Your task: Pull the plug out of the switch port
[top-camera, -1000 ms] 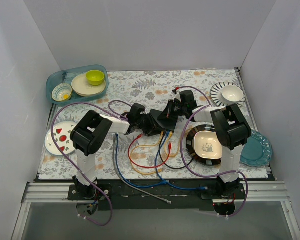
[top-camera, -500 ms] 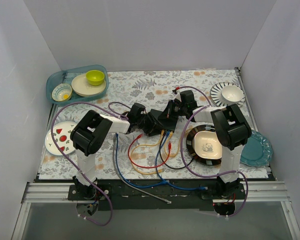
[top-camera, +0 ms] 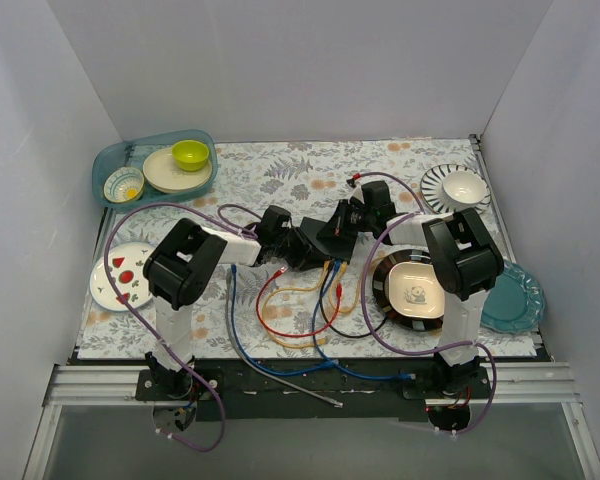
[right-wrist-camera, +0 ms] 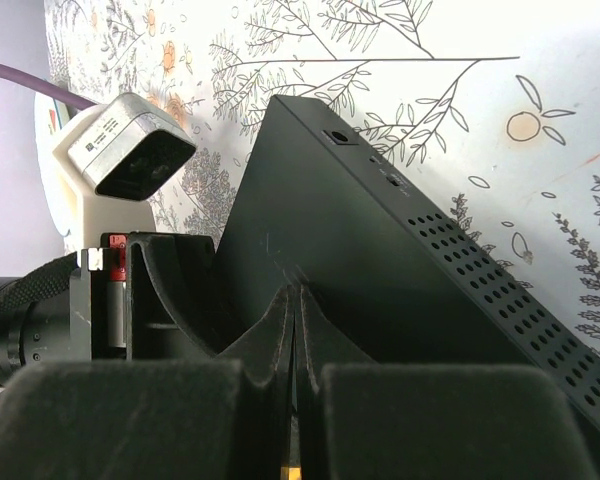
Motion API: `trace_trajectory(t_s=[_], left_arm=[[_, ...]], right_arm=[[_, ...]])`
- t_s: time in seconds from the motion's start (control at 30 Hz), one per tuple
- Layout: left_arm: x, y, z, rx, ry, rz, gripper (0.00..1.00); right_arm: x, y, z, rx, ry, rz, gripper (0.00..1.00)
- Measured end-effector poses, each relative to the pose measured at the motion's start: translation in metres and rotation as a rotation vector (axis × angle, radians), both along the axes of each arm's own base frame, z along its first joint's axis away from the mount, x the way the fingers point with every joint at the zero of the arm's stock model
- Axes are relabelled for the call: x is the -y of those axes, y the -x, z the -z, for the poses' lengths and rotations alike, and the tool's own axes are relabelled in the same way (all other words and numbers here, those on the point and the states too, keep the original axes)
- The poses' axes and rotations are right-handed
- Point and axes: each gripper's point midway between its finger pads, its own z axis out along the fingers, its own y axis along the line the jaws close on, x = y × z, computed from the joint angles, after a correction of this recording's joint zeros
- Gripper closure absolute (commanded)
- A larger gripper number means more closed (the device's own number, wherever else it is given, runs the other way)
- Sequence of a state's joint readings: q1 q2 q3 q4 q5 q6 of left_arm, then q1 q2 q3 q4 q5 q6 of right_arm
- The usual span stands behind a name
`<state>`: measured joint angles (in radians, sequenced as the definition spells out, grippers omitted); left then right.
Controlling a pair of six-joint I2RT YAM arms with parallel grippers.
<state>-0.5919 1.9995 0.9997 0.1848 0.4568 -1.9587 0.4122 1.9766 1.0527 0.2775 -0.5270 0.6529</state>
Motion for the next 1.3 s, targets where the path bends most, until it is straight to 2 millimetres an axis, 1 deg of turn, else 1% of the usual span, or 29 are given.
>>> trace_trajectory(t_s=[0.07,0.1,0.33,0.5,0.77,0.83,0.9,0.97,1.03,1.1,1.17,1.2,1.27,1.3], left_arm=[[0.000,0.000,0.000,0.000,0.000,0.001,0.95],[0.001,-0.001,0.000,0.001,0.001,0.002,1.00],[0.001,-0.001,0.000,0.022,-0.002,0.020,1.00],[-0.003,0.003,0.001,0.084,0.009,0.036,1.00],[-0.021,0.029,0.002,0.122,-0.008,0.076,1.00],[-0.031,0.033,0.001,0.128,-0.038,0.070,1.00],[-0.047,0.039,0.000,0.123,-0.081,0.055,1.00],[-0.071,0.042,0.000,0.110,-0.129,0.018,1.00],[-0.100,0.041,-0.001,0.095,-0.182,-0.039,1.00],[-0.139,0.039,-0.001,0.078,-0.247,-0.120,1.00],[-0.178,0.037,-0.003,0.064,-0.319,-0.208,0.79],[-0.196,0.036,-0.005,0.061,-0.353,-0.248,0.71],[-0.220,0.035,-0.013,0.074,-0.401,-0.304,0.61],[-0.227,0.034,-0.019,0.089,-0.416,-0.320,0.59]], right_arm=[[0.000,0.000,0.000,0.004,-0.002,0.001,0.99],[0.000,-0.001,0.000,0.007,-0.002,0.002,0.99],[0.001,-0.002,0.000,0.009,-0.001,0.005,0.99],[0.001,-0.002,0.000,0.006,-0.005,0.003,0.99],[0.001,-0.003,0.000,-0.003,-0.017,-0.005,0.99],[0.001,-0.003,0.000,-0.003,-0.018,-0.005,0.99],[0.001,-0.003,0.000,-0.003,-0.018,-0.005,0.99],[0.001,-0.003,0.000,-0.003,-0.017,-0.005,0.99],[0.001,-0.003,0.000,-0.002,-0.017,-0.004,0.99],[0.001,-0.003,0.000,-0.001,-0.015,-0.003,0.99],[0.002,-0.003,0.000,0.001,-0.012,-0.001,0.99],[0.002,-0.003,-0.001,0.001,-0.011,0.000,0.99],[0.002,-0.003,0.000,0.002,-0.008,0.002,0.99],[0.002,-0.003,-0.001,0.003,-0.006,0.003,0.99]])
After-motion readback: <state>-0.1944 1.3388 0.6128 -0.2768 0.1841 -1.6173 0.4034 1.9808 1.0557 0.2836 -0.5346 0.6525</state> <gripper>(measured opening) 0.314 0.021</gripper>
